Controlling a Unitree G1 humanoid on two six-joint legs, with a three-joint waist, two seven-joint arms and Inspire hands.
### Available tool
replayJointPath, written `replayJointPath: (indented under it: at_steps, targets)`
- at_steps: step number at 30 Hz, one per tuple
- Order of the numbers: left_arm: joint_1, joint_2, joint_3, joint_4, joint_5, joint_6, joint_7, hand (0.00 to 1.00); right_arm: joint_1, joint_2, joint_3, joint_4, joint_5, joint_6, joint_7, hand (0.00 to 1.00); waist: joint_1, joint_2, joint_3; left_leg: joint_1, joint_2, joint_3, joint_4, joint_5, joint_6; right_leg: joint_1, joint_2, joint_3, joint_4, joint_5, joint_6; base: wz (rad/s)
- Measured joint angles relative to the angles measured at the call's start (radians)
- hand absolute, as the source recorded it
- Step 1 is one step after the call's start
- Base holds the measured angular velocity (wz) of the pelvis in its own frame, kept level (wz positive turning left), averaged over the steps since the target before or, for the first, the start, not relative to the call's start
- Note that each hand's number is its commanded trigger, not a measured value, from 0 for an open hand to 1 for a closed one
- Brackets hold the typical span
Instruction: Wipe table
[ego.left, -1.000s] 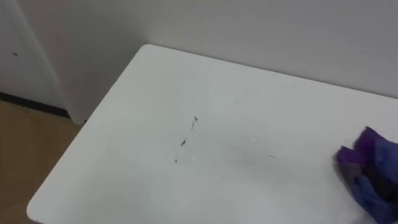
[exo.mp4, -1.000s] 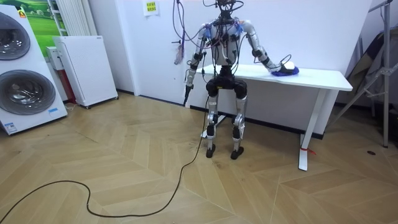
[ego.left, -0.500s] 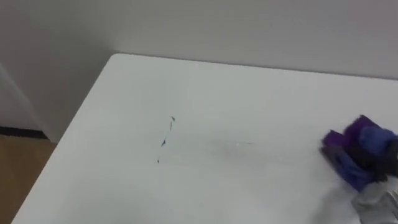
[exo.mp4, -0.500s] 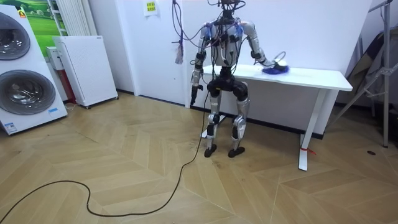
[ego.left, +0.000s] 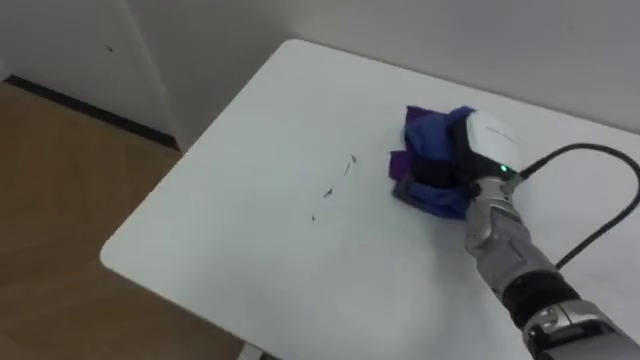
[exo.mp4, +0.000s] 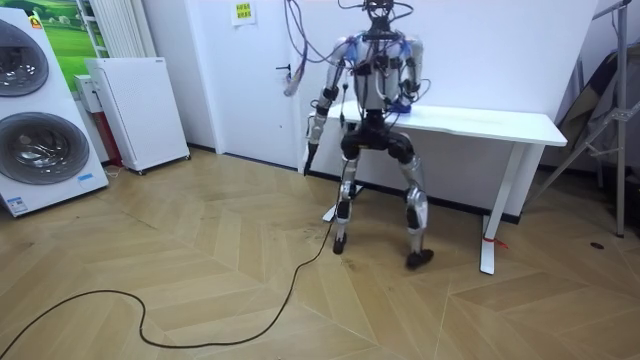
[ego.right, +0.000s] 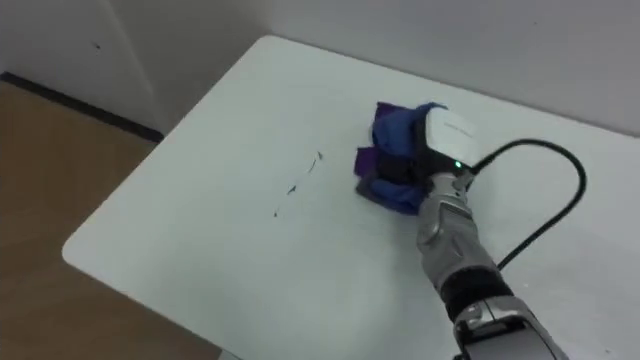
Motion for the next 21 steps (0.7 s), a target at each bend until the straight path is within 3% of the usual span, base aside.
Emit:
replayJointPath:
  at_steps: [1, 2, 3, 4, 5, 6, 7, 9, 11, 13, 16, 18, 20, 21]
  targets:
    - [-0.009, 0.021, 0.002, -0.016, 0.0, -0.004, 0.005, 0.0, 0.023, 0.001, -0.017, 0.002, 0.023, -0.035, -0.009, 1.0, -0.022, -0.021, 0.0, -0.002, 0.018, 0.005, 0.005, 0.004, -0.03, 0.025, 0.0, -0.002, -0.065, 0.075, 0.004, 0.38]
    - [-0.009, 0.034, 0.016, -0.025, -0.002, -0.009, 0.019, 0.0, 0.051, -0.004, -0.033, 0.002, 0.029, -0.071, -0.025, 1.0, -0.046, -0.033, -0.0066, -0.005, 0.035, -0.007, 0.015, 0.009, -0.063, 0.044, 0.021, -0.006, -0.086, 0.046, 0.079, 0.22]
    - [-0.009, 0.035, 0.023, -0.027, -0.001, -0.01, 0.023, 0.0, 0.063, -0.007, -0.043, 0.002, 0.032, -0.081, -0.033, 1.0, -0.051, -0.029, -0.0091, -0.002, 0.055, -0.009, 0.013, 0.014, -0.079, 0.05, 0.046, -0.011, -0.094, 0.026, 0.096, -0.17]
    - [-0.003, 0.035, 0.042, -0.029, -0.004, -0.013, 0.026, 0.0, 0.077, -0.01, -0.069, 0.001, 0.041, -0.098, -0.057, 1.0, -0.072, -0.019, -0.0109, 0.001, 0.096, -0.008, -0.01, 0.031, -0.11, 0.048, 0.087, -0.039, -0.104, -0.002, 0.106, -0.49]
    - [0.006, 0.033, 0.066, -0.03, 0.0, -0.015, 0.029, 0.0, 0.097, -0.02, -0.106, -0.002, 0.042, -0.114, -0.079, 1.0, -0.104, -0.02, -0.0145, 0.006, 0.129, -0.006, -0.038, 0.059, -0.133, 0.022, 0.121, -0.046, -0.086, -0.016, 0.086, -0.44]
    - [0.019, 0.033, 0.084, -0.032, 0.0, -0.017, 0.03, 0.0, 0.111, -0.027, -0.127, -0.004, 0.043, -0.117, -0.086, 1.0, -0.121, -0.019, -0.0138, 0.01, 0.139, -0.006, -0.057, 0.075, -0.137, 0.012, 0.131, -0.048, -0.075, -0.025, 0.077, -0.3]
    - [0.038, 0.032, 0.109, -0.033, 0.005, -0.029, 0.032, 0.0, 0.15, -0.054, -0.154, -0.01, 0.06, -0.117, -0.096, 1.0, -0.143, -0.024, -0.0209, 0.023, 0.158, 0.002, -0.095, 0.102, -0.137, 0.0, 0.149, -0.057, -0.054, -0.043, 0.058, -0.17]
    - [0.076, 0.026, 0.133, -0.052, 0.03, -0.038, 0.033, 0.0, 0.212, -0.107, -0.193, -0.015, 0.102, -0.117, -0.096, 1.0, -0.172, -0.033, -0.0261, 0.035, 0.18, 0.027, -0.117, 0.132, -0.101, -0.004, 0.166, -0.062, -0.034, -0.075, 0.04, -0.03]
    - [0.096, 0.013, 0.154, -0.061, 0.031, -0.041, 0.031, 0.0, 0.295, -0.159, -0.265, -0.014, 0.139, -0.117, -0.097, 1.0, -0.21, -0.042, -0.0278, 0.051, 0.188, 0.032, -0.146, 0.173, -0.04, 0.0, 0.188, -0.059, -0.016, -0.126, 0.026, 0.31]
    - [0.107, 0.004, 0.153, -0.061, 0.02, -0.041, 0.031, 0.0, 0.324, -0.175, -0.316, -0.002, 0.147, -0.117, -0.098, 1.0, -0.225, -0.043, -0.0271, 0.053, 0.191, 0.037, -0.149, 0.204, -0.033, 0.0, 0.216, -0.028, -0.014, -0.14, 0.012, 0.22]
    - [0.11, 0.002, 0.136, -0.061, -0.001, -0.041, 0.032, 0.0, 0.33, -0.175, -0.326, 0.005, 0.172, -0.113, -0.097, 1.0, -0.238, -0.041, -0.0257, 0.043, 0.184, 0.052, -0.122, 0.207, -0.039, 0.001, 0.279, 0.049, -0.032, -0.145, -0.012, 0.16]
    - [0.102, -0.002, 0.127, -0.061, 0.0, -0.042, 0.029, 0.0, 0.322, -0.174, -0.327, 0.004, 0.167, -0.1, -0.086, 1.0, -0.244, -0.05, -0.02, 0.024, 0.133, 0.052, -0.085, 0.197, -0.046, 0.004, 0.288, 0.104, -0.048, -0.142, -0.017, 0.32]
    - [0.103, -0.021, 0.103, -0.045, 0.03, -0.049, 0.028, 0.0, 0.308, -0.187, -0.337, -0.001, 0.157, -0.081, -0.076, 1.0, -0.243, -0.027, -0.0191, 0.023, 0.035, 0.023, -0.046, 0.129, -0.032, 0.022, 0.324, 0.232, -0.096, -0.121, -0.015, 0.13]
    - [0.105, -0.027, 0.099, -0.046, 0.04, -0.049, 0.026, 0.0, 0.299, -0.197, -0.337, -0.007, 0.154, -0.076, -0.073, 1.0, -0.234, -0.017, -0.0171, 0.031, 0.016, 0.025, -0.048, 0.111, -0.024, 0.022, 0.332, 0.259, -0.107, -0.111, -0.012, -0.45]
